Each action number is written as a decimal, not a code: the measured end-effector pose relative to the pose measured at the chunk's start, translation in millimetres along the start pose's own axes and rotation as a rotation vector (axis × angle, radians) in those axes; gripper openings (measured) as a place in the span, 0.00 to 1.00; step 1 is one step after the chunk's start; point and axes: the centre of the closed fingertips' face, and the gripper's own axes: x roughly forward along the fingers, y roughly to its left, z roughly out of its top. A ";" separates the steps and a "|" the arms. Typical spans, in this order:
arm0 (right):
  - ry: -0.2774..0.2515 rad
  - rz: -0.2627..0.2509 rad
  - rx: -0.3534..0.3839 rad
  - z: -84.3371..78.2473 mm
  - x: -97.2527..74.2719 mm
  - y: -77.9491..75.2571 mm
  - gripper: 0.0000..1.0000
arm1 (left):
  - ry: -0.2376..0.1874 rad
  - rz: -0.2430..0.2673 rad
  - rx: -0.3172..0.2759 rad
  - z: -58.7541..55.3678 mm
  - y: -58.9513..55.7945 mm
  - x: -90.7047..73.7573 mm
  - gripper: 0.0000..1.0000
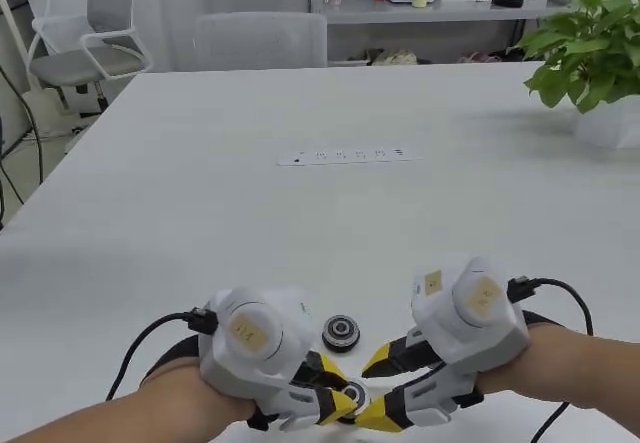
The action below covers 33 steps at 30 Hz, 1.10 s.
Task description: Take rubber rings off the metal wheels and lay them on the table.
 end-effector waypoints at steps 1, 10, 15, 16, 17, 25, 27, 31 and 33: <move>0.002 -0.003 0.005 -0.8 0.5 -1.0 0.28 | -0.001 0.002 -0.001 -0.2 0.7 -0.1 0.07; -0.028 -0.011 0.082 -5.2 6.3 -2.4 0.26 | -0.006 0.028 -0.010 -0.5 4.8 -0.7 0.07; -0.054 -0.020 0.101 -2.6 7.0 -4.1 0.26 | -0.013 0.035 -0.017 -0.6 5.7 -0.5 0.07; -0.060 -0.020 0.106 -1.5 7.1 -4.6 0.25 | -0.014 0.037 -0.018 -0.5 5.9 -0.5 0.07; -0.066 -0.022 0.111 -0.4 7.2 -5.2 0.25 | -0.015 0.039 -0.018 -0.5 6.1 -0.4 0.07; -0.067 -0.026 0.073 -1.4 8.5 -3.7 0.23 | -0.021 0.045 -0.027 -0.1 7.2 0.0 0.07; -0.066 -0.026 0.066 -2.7 7.5 -3.9 0.22 | -0.021 0.045 -0.028 0.1 7.1 0.0 0.07; -0.058 -0.027 0.057 -5.0 5.6 -4.2 0.19 | -0.022 0.046 -0.029 0.1 7.1 0.0 0.07; -0.052 -0.029 0.055 -6.1 5.0 -4.4 0.17 | -0.024 0.045 -0.030 0.1 7.2 0.1 0.07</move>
